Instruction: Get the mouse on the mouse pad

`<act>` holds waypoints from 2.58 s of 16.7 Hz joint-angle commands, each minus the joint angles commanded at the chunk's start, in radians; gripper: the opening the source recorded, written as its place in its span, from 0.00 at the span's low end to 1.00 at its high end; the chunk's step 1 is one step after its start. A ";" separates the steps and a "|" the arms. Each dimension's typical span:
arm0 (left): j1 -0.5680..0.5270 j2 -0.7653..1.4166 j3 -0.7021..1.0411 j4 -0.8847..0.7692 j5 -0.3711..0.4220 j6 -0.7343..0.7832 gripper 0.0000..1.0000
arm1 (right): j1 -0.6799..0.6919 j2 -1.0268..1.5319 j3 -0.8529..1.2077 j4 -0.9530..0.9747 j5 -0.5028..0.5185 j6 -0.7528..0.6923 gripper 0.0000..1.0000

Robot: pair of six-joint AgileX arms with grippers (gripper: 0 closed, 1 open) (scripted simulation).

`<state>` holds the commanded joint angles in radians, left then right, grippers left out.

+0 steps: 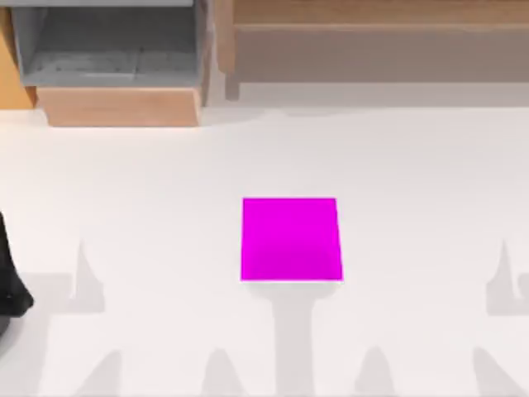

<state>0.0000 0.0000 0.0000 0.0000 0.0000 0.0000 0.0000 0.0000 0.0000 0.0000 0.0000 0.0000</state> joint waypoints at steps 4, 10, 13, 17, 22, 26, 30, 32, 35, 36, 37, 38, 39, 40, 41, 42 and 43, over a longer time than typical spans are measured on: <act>0.005 0.034 0.030 -0.031 0.001 0.028 1.00 | 0.000 0.000 0.000 0.000 0.000 0.000 1.00; 0.057 0.386 0.278 -0.304 0.002 0.268 1.00 | 0.000 0.000 0.000 0.000 0.000 0.000 1.00; 0.093 0.680 0.440 -0.496 0.001 0.430 1.00 | 0.000 0.000 0.000 0.000 0.000 0.000 1.00; 0.140 1.047 0.649 -0.747 -0.001 0.641 1.00 | 0.000 0.000 0.000 0.000 0.000 0.000 1.00; 0.186 1.360 0.862 -0.975 -0.002 0.842 1.00 | 0.000 0.000 0.000 0.000 0.000 0.000 1.00; 0.202 1.467 0.941 -1.049 -0.001 0.912 1.00 | 0.000 0.000 0.000 0.000 0.000 0.000 1.00; 0.202 1.469 0.944 -1.051 -0.001 0.914 1.00 | 0.000 0.000 0.000 0.000 0.000 0.000 1.00; 0.197 1.467 0.939 -1.046 -0.001 0.912 1.00 | 0.000 0.000 0.000 0.000 0.000 0.000 1.00; 0.200 1.502 0.898 -0.976 -0.001 0.912 1.00 | 0.000 0.000 0.000 0.000 0.000 0.000 1.00; 0.201 1.522 0.876 -0.932 -0.001 0.913 1.00 | 0.000 0.000 0.000 0.000 0.000 0.000 1.00; 0.202 1.546 0.849 -0.878 -0.001 0.914 1.00 | 0.000 0.000 0.000 0.000 0.000 0.000 1.00; 0.202 1.572 0.820 -0.819 -0.001 0.915 1.00 | 0.000 0.000 0.000 0.000 0.000 0.000 1.00; 0.203 1.598 0.791 -0.761 -0.001 0.916 1.00 | 0.000 0.000 0.000 0.000 0.000 0.000 1.00; 0.204 1.623 0.764 -0.708 -0.001 0.918 1.00 | 0.000 0.000 0.000 0.000 0.000 0.000 1.00; 0.204 1.644 0.740 -0.664 -0.001 0.919 1.00 | 0.000 0.000 0.000 0.000 0.000 0.000 1.00; 0.205 1.661 0.721 -0.631 -0.001 0.920 1.00 | 0.000 0.000 0.000 0.000 0.000 0.000 1.00; 0.206 1.674 0.708 -0.608 -0.001 0.921 1.00 | 0.000 0.000 0.000 0.000 0.000 0.000 1.00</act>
<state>0.2058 1.6739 0.7076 -0.6080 -0.0011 0.9208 0.0000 0.0000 0.0000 0.0000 0.0000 0.0000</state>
